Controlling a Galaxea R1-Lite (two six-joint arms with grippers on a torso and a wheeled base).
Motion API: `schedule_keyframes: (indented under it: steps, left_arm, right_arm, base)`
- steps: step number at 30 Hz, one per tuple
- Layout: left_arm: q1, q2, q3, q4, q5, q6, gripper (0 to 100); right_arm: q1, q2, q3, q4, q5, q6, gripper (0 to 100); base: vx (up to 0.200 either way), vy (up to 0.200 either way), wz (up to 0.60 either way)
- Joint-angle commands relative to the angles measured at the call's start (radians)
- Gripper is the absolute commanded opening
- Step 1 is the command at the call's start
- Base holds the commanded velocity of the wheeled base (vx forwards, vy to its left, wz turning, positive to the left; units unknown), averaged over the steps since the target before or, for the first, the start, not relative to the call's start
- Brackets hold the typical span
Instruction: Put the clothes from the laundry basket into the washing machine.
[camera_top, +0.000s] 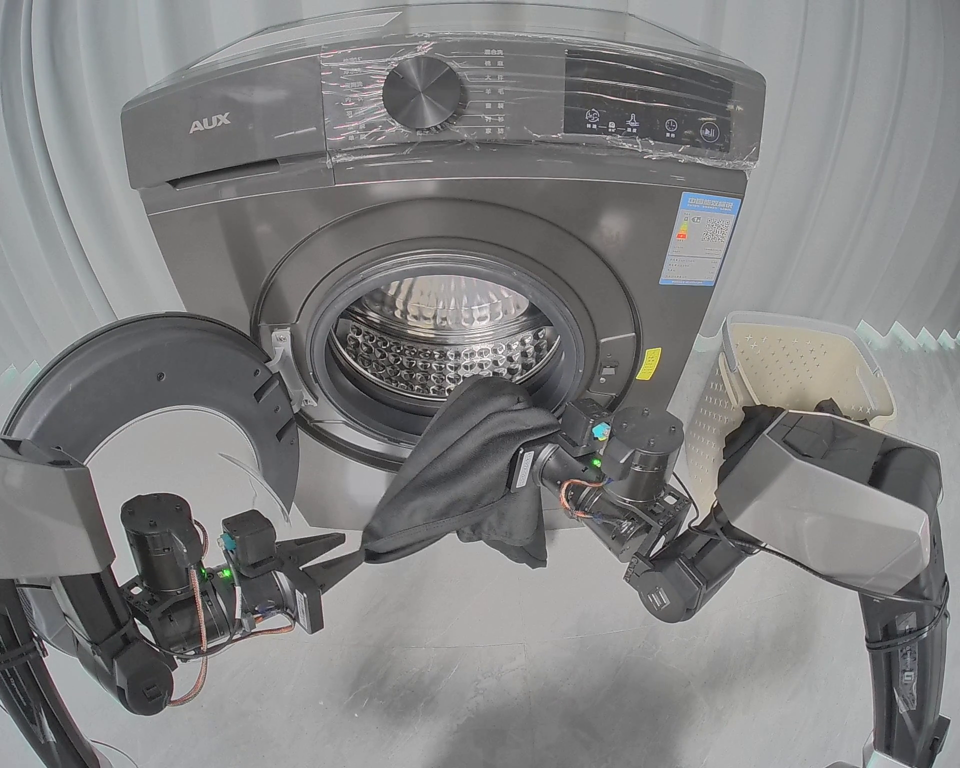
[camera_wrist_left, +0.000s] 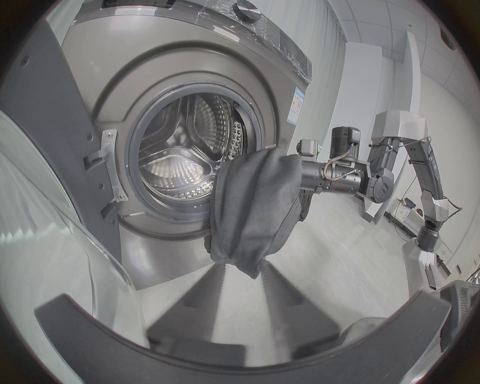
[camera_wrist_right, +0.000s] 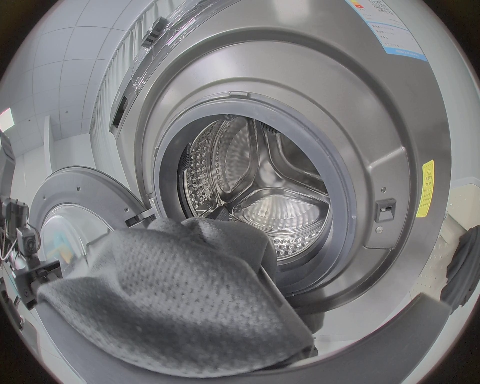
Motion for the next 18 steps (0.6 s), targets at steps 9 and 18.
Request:
schedule_keyframes:
  steps: [9,18]
  left_arm:
    - [-0.011,0.010,0.039,0.000,-0.027,0.005,100]
    - [-0.026,0.026,-0.082,0.000,-0.021,-0.028,100]
  right_arm:
    - [-0.032,-0.068,0.037,-0.016,0.005,-0.003,0]
    - [0.069,-0.105,0.107,-0.019,0.011,-0.005,0]
  base:
    - [0.000,0.000,0.00]
    - [0.000,0.000,0.00]
